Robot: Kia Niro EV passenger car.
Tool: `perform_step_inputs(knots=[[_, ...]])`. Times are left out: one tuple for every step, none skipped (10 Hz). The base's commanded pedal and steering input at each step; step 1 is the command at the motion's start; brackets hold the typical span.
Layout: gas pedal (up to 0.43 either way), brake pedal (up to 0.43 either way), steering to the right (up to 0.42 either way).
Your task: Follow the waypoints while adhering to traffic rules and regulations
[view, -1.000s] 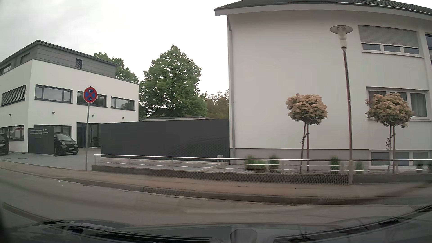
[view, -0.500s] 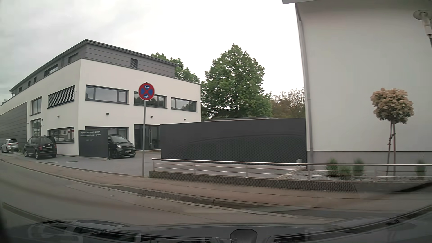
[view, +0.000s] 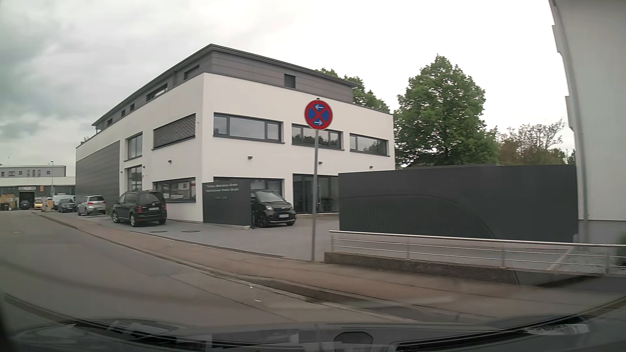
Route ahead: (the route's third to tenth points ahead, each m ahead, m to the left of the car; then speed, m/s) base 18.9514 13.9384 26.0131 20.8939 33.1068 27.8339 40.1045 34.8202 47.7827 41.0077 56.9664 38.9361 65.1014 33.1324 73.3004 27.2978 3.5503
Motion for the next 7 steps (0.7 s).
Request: perform_step_inputs(knots=[[0.15, 0.0, -0.585], [0.15, 0.0, -0.562], [0.15, 0.0, -0.534], [0.138, 0.0, -0.512], [0.138, 0.0, -0.481], [0.138, 0.0, -0.446], [0.138, 0.0, -0.419]])
